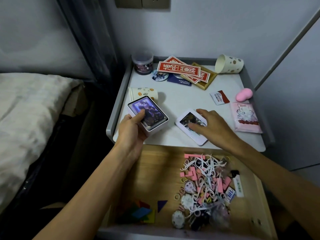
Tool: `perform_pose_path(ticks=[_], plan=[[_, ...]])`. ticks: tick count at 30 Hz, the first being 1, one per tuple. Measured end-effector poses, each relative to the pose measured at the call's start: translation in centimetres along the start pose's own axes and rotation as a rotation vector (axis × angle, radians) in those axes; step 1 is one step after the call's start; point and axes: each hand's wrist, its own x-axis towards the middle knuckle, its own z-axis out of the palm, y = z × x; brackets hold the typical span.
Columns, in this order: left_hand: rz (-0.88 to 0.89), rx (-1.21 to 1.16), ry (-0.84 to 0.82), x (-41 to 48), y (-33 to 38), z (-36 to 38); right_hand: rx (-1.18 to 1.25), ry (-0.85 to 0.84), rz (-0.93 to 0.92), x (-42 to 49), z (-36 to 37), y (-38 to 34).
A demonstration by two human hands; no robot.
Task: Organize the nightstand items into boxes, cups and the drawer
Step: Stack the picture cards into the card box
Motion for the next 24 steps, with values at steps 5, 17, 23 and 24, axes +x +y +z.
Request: perform_pose_path(ticks=[5, 17, 23, 24], plan=[[0.002, 0.003, -0.012, 0.1, -0.4, 0.1, -0.421, -0.124, -0.063, -0.3, 0.5, -0.1], [-0.016, 0.037, -0.037, 0.2, -0.9, 0.1, -0.543, -0.423, -0.159, 1.6, -2.8, 0.5], [-0.013, 0.048, -0.068, 0.3, -0.8, 0.5, -0.703, -0.542, -0.259, 3.2, -4.0, -0.9], [-0.014, 0.046, -0.069, 0.3, -0.8, 0.5, -0.691, -0.507, -0.267, 3.2, -4.0, -1.3]])
